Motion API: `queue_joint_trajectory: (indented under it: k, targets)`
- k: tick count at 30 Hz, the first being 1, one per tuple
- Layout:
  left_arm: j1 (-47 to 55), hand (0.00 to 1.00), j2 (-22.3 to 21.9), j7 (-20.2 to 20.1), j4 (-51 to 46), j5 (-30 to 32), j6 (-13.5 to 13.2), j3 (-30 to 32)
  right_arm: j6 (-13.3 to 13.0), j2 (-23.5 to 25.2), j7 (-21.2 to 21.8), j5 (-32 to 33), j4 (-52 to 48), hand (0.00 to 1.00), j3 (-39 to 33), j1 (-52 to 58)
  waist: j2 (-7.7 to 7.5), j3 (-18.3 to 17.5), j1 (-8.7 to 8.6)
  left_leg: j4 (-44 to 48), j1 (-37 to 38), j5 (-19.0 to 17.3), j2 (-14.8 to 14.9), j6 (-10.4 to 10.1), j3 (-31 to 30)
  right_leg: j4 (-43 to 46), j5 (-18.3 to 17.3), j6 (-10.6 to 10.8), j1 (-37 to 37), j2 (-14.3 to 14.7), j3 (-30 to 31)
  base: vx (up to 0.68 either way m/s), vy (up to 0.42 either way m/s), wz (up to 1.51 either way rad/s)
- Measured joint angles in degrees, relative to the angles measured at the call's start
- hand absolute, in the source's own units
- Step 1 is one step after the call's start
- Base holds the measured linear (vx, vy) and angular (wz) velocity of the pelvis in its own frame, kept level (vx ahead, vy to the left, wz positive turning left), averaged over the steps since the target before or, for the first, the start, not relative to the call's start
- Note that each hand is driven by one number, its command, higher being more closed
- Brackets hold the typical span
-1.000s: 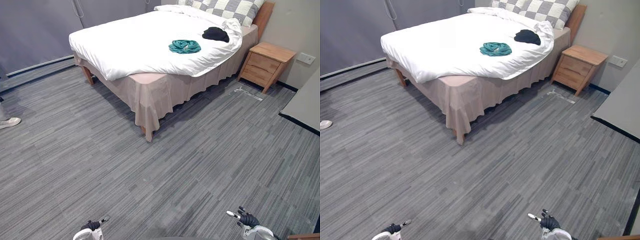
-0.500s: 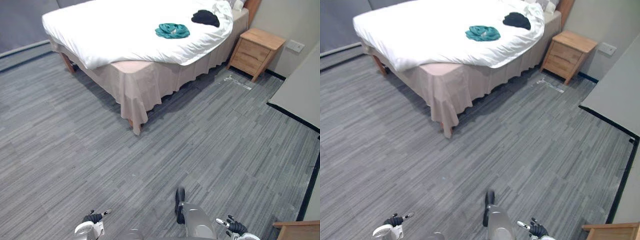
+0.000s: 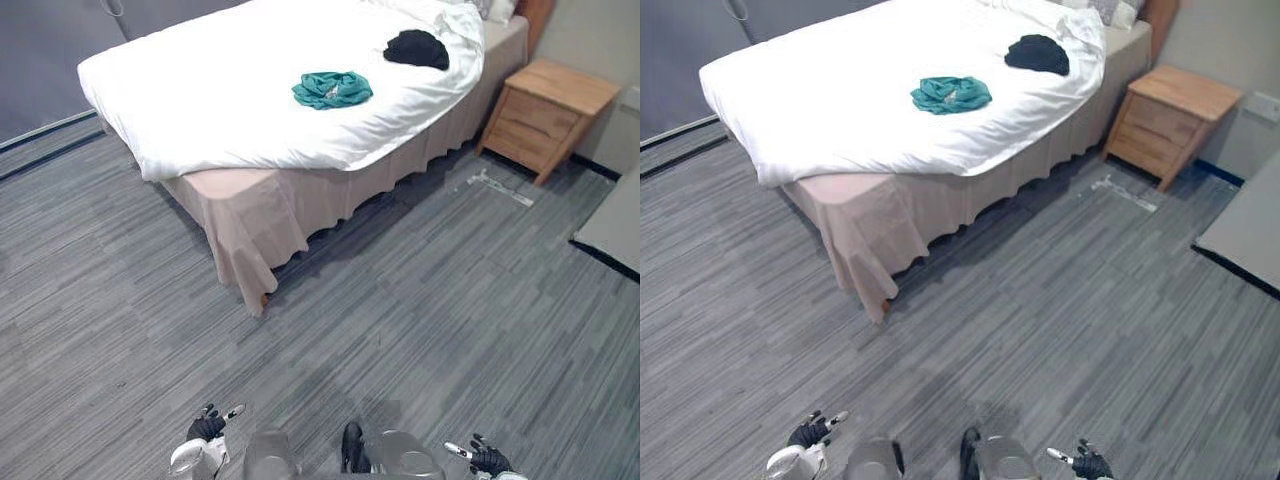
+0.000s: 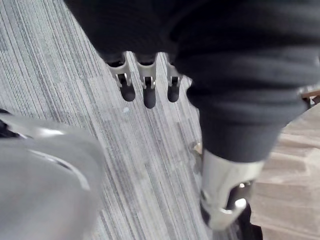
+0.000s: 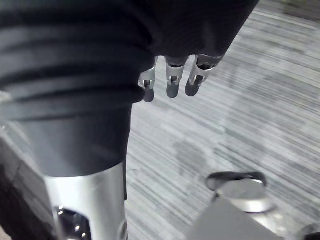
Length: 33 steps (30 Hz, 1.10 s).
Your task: Tidy the bed and pick cloth on bed and put in laundry
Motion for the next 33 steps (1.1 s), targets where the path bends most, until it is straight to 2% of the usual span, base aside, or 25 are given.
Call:
queue_joint_trajectory:
  k: [1,2,3,4,5,6,7,8,9,10,12,13,14,15,16,17,19,20,21,23,25,27,28,30,33]
  targets:
    - [-0.8,0.0,-0.3,0.6,1.1,-1.0,0.9,0.0,0.0,-0.2,-0.5,0.0,0.2,0.0,0.7,-0.8,-0.97,-1.0,0.13,-1.1,0.2,-1.2,-2.5,7.7,0.8,5.2,-2.0,2.4,-1.4,-0.7,-1.9,0.47,-0.097,0.3]
    - [-1.0,0.0,-0.6,1.1,2.2,-1.4,1.0,0.0,0.0,-0.5,-0.7,0.0,0.4,0.0,1.6,-1.6,-0.73,-1.4,0.3,-2.0,0.8,-1.2,-3.1,10.6,0.9,10.8,-2.7,3.7,-3.5,-0.9,-2.5,0.51,-0.076,0.29]
    - [-1.5,0.0,-0.3,1.6,4.4,-1.8,1.1,0.1,-0.3,-0.2,-0.9,0.0,0.7,0.0,2.4,-3.7,-0.69,-1.7,0.2,-5.5,3.0,0.4,-4.6,11.3,-0.8,25.2,-2.9,7.1,-8.5,-2.4,-4.3,0.48,-0.078,0.78]
    - [-3.1,0.0,0.0,2.3,5.6,-1.9,1.2,-0.2,-0.5,0.7,-1.1,-0.2,1.4,0.0,2.8,-5.2,-3.17,-1.6,-0.93,-5.0,3.7,-0.5,-6.4,10.5,-4.5,37.5,-2.4,8.5,-13.4,-6.6,-4.1,0.8,-0.162,1.27]
    - [-3.3,0.0,0.1,2.5,5.6,-1.8,0.6,-1.4,-0.1,0.8,-1.4,-0.2,2.7,0.0,3.3,-5.5,-3.63,-1.2,-0.72,-4.4,6.2,-1.7,-6.6,8.3,-7.2,42.2,-4.6,7.2,-14.9,-9.4,-3.7,0.74,-0.191,1.48]
    - [-3.2,0.0,0.2,2.8,5.7,-1.8,0.6,-2.1,0.4,1.0,-1.7,-0.2,2.7,0.0,4.5,-5.5,-3.43,-1.3,-0.44,-4.8,9.5,-2.1,-6.3,6.3,-9.7,40.7,-6.0,8.5,-14.7,-10.7,-2.4,0.53,-0.135,1.06]
    - [-3.0,0.0,0.4,2.9,5.6,-1.8,0.6,-2.4,0.4,1.1,-1.7,-0.2,2.6,0.0,5.2,-5.5,-3.23,-1.2,-0.4,-5.3,11.4,-2.3,-6.0,5.4,-11.2,38.2,-6.3,8.9,-14.4,-11.2,-1.2,0.39,-0.132,1.07]
    - [-3.0,0.0,0.7,3.4,5.4,-1.9,0.5,-3.4,0.9,1.1,-1.9,-0.2,2.6,0.0,6.4,-5.2,-2.69,-1.1,-0.33,-6.5,14.6,-2.8,-5.1,3.6,-14.7,31.5,-6.4,9.2,-14.7,-11.4,1.3,0.27,-0.136,1.07]
    - [-3.0,0.0,0.9,3.6,5.1,-2.0,0.5,-3.8,1.2,1.3,-2.1,-0.1,2.6,0.0,6.7,-5.0,-2.5,-1.3,-0.32,-7.4,15.8,-3.1,-4.7,3.1,-17.2,27.0,-6.0,9.8,-15.4,-11.3,3.0,0.51,-0.33,1.6]
    - [-3.3,0.0,1.3,3.8,4.4,-2.2,0.2,-3.9,1.9,1.8,-2.2,-0.1,2.5,0.0,6.6,-4.4,-1.98,-1.6,-0.33,-8.6,16.4,-3.2,-3.6,1.2,-21.6,19.2,-2.9,11.4,-17.9,-10.9,7.8,0.46,-0.396,1.76]
    - [-3.4,0.0,2.6,3.9,4.0,-3.3,-0.5,-3.3,3.1,3.4,-2.4,0.0,2.3,0.0,6.7,-3.1,-3.62,-1.9,-0.35,-8.9,16.7,-3.6,-3.1,-1.5,-27.6,7.9,4.5,14.2,-19.5,-11.1,17.4,0.42,-0.405,1.84]
    - [-2.9,0.0,3.6,4.1,3.1,-3.2,-0.7,-3.2,4.4,5.1,-3.0,0.2,2.1,0.0,6.8,-1.4,-5.92,-2.8,-0.21,-6.5,15.6,-4.9,-3.2,-4.0,-30.7,1.4,10.4,15.2,-19.5,-11.4,22.4,0.45,-0.462,1.78]
    - [-2.0,0.0,5.8,4.5,1.8,-3.1,-0.7,-1.7,6.3,6.7,-3.7,1.2,2.2,0.0,7.2,0.9,-10.26,-3.8,0.74,0.3,13.5,-8.1,-3.3,-7.1,-32.9,-1.8,20.5,12.3,-19.0,-13.2,23.2,0.47,-0.491,1.52]
    - [-2.4,0.0,4.5,5.1,2.2,-3.1,-0.7,-0.7,7.3,6.1,-3.9,1.8,2.8,0.0,7.0,0.4,-8.02,-2.2,1.0,3.4,13.6,-9.6,-0.4,-8.3,-33.6,0.4,18.9,10.9,-17.7,-11.4,20.5,0.41,-0.425,1.26]
    - [-1.6,0.0,3.5,5.7,1.4,-2.8,-1.1,-0.1,8.2,5.7,-4.1,2.3,2.7,0.0,6.9,1.2,-5.73,-2.3,0.86,4.7,13.6,-10.1,3.8,-9.2,-29.8,-0.4,17.7,9.8,-15.1,-9.3,18.2,0.35,-0.318,0.95]
    - [-1.6,0.0,2.5,7.1,0.9,-1.2,-3.1,0.8,8.2,5.0,-4.0,1.5,2.8,0.0,6.5,1.5,-4.25,-2.0,0.79,3.5,14.9,-9.8,6.0,-9.9,-28.1,-2.0,17.3,9.2,-12.9,-8.3,15.8,0.32,-0.256,0.88]
    - [-1.5,0.0,2.0,8.0,-1.2,0.2,-6.0,1.4,7.3,3.6,-4.2,-2.0,2.8,0.0,5.9,1.2,-3.32,-2.1,0.87,-0.1,16.8,-7.1,6.5,-11.4,-25.5,-4.0,17.4,8.4,-11.3,-8.4,14.1,0.27,-0.218,0.51]
    - [-1.6,0.0,2.1,8.9,-4.8,0.5,-8.9,2.3,6.0,2.0,-4.2,-2.4,2.6,0.0,5.6,0.9,-2.79,-2.3,0.76,-5.3,18.9,-4.3,5.3,-11.6,-24.5,-4.9,17.3,8.2,-10.7,-9.1,13.1,0.22,-0.18,0.37]
    - [-1.7,0.0,2.1,9.4,-6.9,0.8,-10.5,2.7,5.6,1.5,-4.3,-2.3,2.5,0.0,4.9,0.8,-2.56,-2.5,0.58,-7.8,19.7,-2.8,4.6,-11.6,-24.4,-5.3,17.3,8.1,-10.5,-9.5,12.5,0.19,-0.133,0.34]
    - [-2.7,0.0,2.8,13.4,-18.1,5.9,-16.9,3.0,5.2,0.4,-5.2,-2.2,2.6,0.0,3.8,0.7,-1.47,-3.3,0.39,-16.4,22.8,1.8,2.9,-11.9,-23.3,-6.2,17.3,8.1,-10.2,-10.0,11.2,0.14,-0.077,0.26]
    - [-3.8,0.0,4.1,15.3,-25.0,10.4,-19.3,2.8,5.4,0.7,-5.6,-1.1,2.8,0.0,3.8,0.8,-1.13,-3.6,0.13,-19.4,24.2,3.2,2.6,-12.2,-23.3,-7.3,17.4,7.9,-9.5,-9.8,10.8,0.08,-0.033,0.11]
    - [-6.6,0.0,8.8,16.6,-35.8,18.5,-21.7,1.8,5.3,1.8,-6.2,0.6,2.9,0.0,3.9,1.3,-0.8,-4.6,-0.29,-21.7,25.0,4.0,2.5,-12.4,-22.7,-8.6,17.7,7.5,-9.2,-9.4,10.8,0.04,-0.019,-0.05]
    - [-7.4,0.0,10.0,16.3,-37.7,19.8,-21.7,1.6,5.3,2.0,-6.2,0.8,2.9,0.0,3.9,1.5,-0.78,-4.6,-0.46,-21.8,25.2,4.1,2.5,-12.4,-22.5,-8.9,17.8,7.4,-8.9,-9.4,10.8,0.01,-0.002,-0.11]
    - [-11.0,0.0,16.4,14.4,-44.2,23.7,-22.1,1.2,5.3,2.9,-6.2,1.7,2.8,0.0,3.9,3.7,-0.79,-5.5,-0.92,-22.0,25.9,4.1,2.3,-12.4,-21.7,-10.6,18.1,7.0,-7.9,-9.4,11.0,-0.02,0.0,-0.11]
    - [-17.4,0.0,23.6,11.0,-45.1,23.8,-23.2,1.1,5.4,3.1,-6.1,2.2,2.8,0.0,4.1,6.1,-0.6,-6.3,-1.59,-22.6,25.9,4.1,2.3,-12.4,-19.9,-11.8,18.7,6.7,-8.0,-9.1,11.5,-0.02,-0.009,-0.11]
